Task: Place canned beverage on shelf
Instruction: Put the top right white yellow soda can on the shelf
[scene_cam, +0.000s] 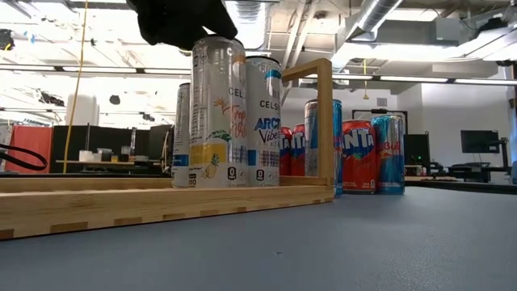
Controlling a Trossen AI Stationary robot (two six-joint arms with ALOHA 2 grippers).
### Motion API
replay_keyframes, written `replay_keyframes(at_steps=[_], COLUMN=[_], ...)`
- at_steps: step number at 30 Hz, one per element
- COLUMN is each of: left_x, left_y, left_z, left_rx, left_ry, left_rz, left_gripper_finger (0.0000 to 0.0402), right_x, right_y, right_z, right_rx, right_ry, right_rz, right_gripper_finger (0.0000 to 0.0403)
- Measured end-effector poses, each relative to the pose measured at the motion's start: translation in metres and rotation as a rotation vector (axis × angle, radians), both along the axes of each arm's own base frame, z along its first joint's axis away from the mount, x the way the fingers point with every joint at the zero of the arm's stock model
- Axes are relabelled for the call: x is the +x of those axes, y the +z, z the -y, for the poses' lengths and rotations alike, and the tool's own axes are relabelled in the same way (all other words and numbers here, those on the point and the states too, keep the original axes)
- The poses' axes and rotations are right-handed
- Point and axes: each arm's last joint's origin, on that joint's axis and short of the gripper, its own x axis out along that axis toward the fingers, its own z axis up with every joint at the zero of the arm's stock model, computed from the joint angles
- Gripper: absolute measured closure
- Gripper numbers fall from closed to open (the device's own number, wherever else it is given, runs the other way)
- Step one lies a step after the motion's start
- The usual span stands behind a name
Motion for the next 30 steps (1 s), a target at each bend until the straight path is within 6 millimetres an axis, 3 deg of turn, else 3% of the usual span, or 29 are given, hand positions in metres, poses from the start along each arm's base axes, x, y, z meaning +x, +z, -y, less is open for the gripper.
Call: replay_keyframes(at_steps=[12, 30], left_x=[0.002, 0.007], left_y=[0.010, -0.003], left_z=[0.002, 0.005], left_rx=[0.050, 0.015], left_ry=[-0.022, 0.015], left_rz=[0.008, -0.011], left_gripper_finger=[0.0104, 0.0104], right_x=[0.000, 0.000], right_y=[0.000, 0.000], right_z=[0.000, 0.000], right_rx=[0.007, 0.010], right_ry=[-0.005, -0.002], right_rz=[0.001, 0.001], right_gripper_finger=[0.0143, 0.0143])
